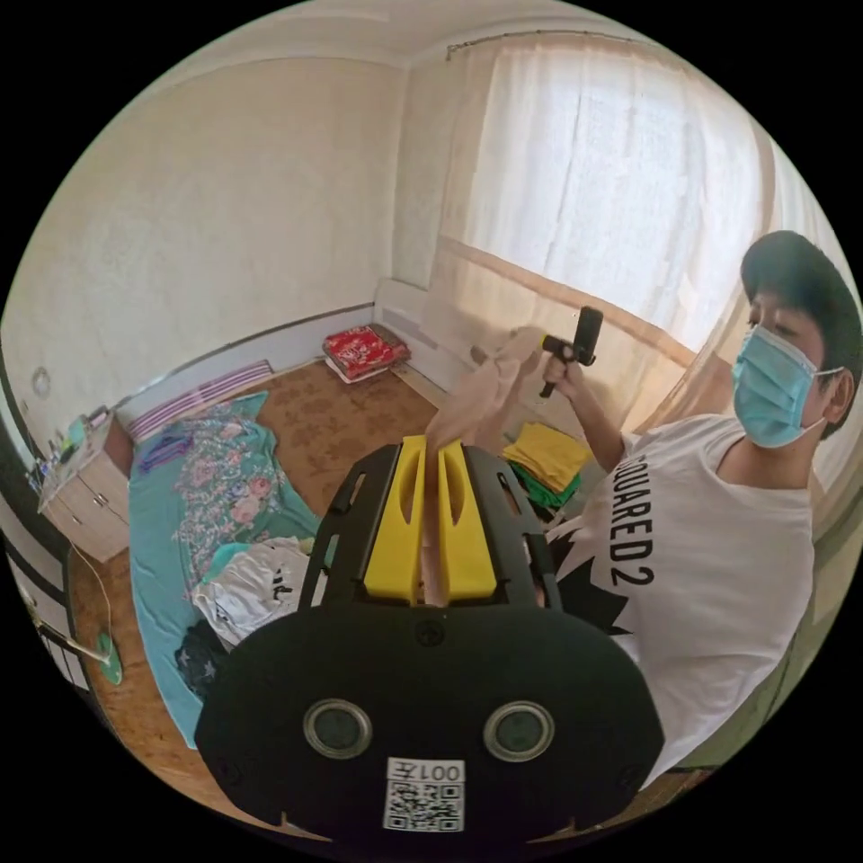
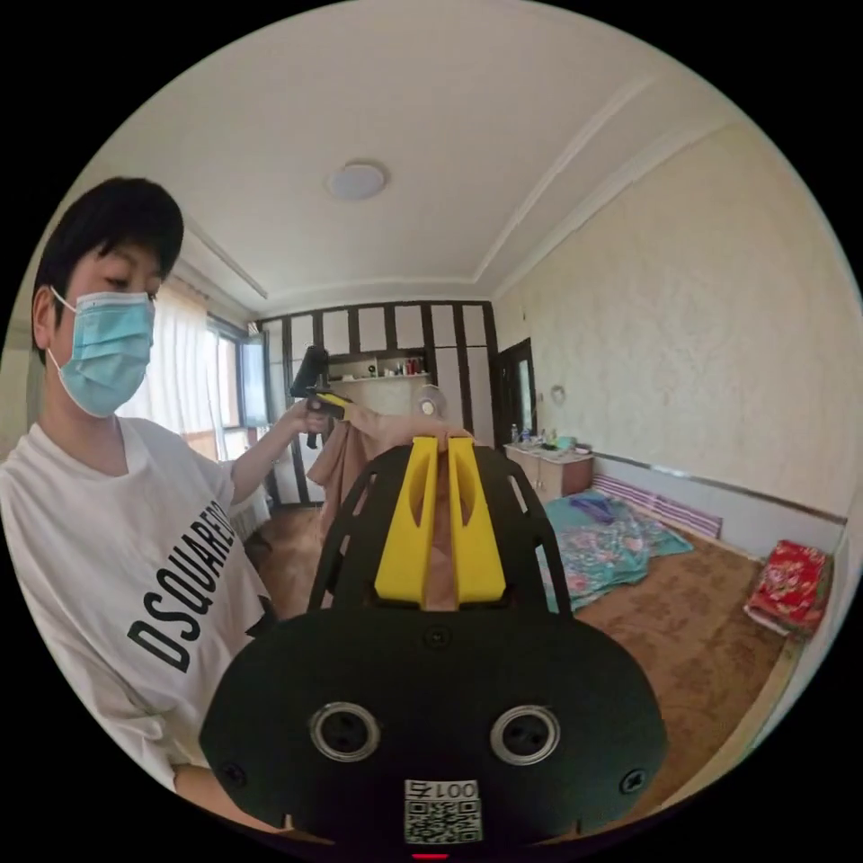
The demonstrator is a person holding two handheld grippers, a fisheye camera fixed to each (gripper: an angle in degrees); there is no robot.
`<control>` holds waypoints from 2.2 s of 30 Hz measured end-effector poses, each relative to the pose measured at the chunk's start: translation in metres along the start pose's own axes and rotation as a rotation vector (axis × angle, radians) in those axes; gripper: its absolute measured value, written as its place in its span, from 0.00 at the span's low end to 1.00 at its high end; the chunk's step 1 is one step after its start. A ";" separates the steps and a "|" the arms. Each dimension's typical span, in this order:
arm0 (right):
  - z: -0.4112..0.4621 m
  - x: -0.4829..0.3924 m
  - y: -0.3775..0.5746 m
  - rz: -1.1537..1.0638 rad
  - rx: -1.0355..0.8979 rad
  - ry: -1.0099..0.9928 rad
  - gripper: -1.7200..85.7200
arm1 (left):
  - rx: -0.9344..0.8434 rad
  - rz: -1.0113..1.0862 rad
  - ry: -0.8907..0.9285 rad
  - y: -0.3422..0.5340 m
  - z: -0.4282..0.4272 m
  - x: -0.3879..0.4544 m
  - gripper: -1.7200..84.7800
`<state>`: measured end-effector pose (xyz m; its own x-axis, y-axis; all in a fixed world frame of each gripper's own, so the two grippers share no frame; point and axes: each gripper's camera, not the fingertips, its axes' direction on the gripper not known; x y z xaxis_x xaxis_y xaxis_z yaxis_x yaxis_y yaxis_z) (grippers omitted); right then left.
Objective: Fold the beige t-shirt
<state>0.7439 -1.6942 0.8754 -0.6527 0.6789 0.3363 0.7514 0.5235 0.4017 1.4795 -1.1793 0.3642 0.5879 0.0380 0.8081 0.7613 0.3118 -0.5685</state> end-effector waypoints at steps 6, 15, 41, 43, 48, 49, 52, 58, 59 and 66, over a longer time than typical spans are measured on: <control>0.017 0.003 0.003 -0.055 -0.147 0.165 0.04 | -0.044 0.005 0.141 -0.003 0.101 -0.043 0.01; 0.043 0.013 0.073 0.123 -0.317 0.319 0.04 | -0.118 0.050 0.413 -0.010 0.270 -0.083 0.01; 0.397 0.550 0.233 0.115 -0.818 0.346 0.04 | -0.068 -0.395 0.329 -0.153 0.914 -0.218 0.01; 0.478 0.584 0.298 0.108 -0.848 0.261 0.05 | -0.106 -0.470 0.260 -0.136 0.958 -0.240 0.01; 0.597 0.599 0.401 -0.007 -1.032 0.309 0.08 | -0.215 -0.675 0.172 -0.083 1.082 -0.292 0.01; 0.608 0.594 0.412 -0.093 -1.057 0.395 0.09 | -0.231 -0.693 0.164 -0.079 1.093 -0.296 0.01; 0.589 0.577 0.420 -0.165 -1.019 0.515 0.10 | -0.301 -0.746 0.131 -0.064 1.138 -0.310 0.01; 0.471 0.533 0.468 0.117 -1.112 0.575 0.12 | -0.385 -0.824 0.084 -0.055 1.180 -0.326 0.03; 0.462 0.526 0.479 0.152 -1.149 0.590 0.12 | -0.400 -0.829 0.070 -0.056 1.185 -0.325 0.04; 0.413 0.438 0.600 0.524 -1.389 0.594 0.15 | -0.496 -0.529 0.045 -0.100 1.235 -0.253 0.09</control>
<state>0.9481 -0.8701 0.9120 -0.5554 0.1640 0.8153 0.4441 -0.7704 0.4575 0.9169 -0.0475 0.4070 0.1093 -0.0413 0.9931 0.9751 -0.1897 -0.1152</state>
